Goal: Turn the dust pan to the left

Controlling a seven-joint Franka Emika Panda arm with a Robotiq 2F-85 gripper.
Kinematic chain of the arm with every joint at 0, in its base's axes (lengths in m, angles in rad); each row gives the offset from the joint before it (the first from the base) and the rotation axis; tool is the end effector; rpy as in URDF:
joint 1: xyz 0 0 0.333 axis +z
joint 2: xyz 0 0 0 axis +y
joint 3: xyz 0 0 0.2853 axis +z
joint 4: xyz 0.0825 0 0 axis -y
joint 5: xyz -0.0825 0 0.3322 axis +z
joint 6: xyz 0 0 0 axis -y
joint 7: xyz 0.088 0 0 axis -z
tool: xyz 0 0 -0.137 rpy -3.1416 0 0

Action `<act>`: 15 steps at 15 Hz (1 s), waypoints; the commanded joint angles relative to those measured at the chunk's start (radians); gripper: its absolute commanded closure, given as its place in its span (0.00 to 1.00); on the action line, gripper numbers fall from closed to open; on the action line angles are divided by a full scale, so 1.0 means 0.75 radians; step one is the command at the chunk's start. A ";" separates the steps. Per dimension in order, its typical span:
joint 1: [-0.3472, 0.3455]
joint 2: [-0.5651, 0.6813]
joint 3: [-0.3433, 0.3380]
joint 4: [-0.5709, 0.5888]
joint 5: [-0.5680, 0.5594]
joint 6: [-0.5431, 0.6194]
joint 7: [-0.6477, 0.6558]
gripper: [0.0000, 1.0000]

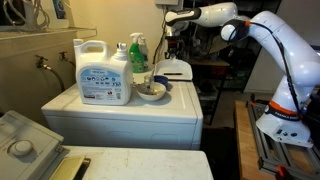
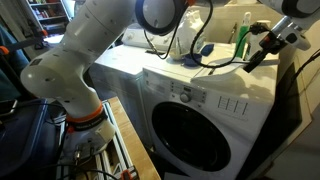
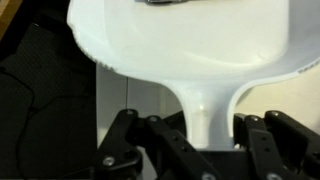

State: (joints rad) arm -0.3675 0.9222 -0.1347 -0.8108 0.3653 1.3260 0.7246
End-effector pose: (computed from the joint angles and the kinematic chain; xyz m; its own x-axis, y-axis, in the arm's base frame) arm 0.6057 -0.2327 0.3138 0.3255 -0.8299 -0.4531 -0.9161 -0.3954 0.0662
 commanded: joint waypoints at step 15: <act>0.192 -0.347 -0.122 -0.279 -0.310 0.212 -0.263 0.00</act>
State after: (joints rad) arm -0.2354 0.8155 -0.2391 -0.8475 0.1522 1.5231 0.6666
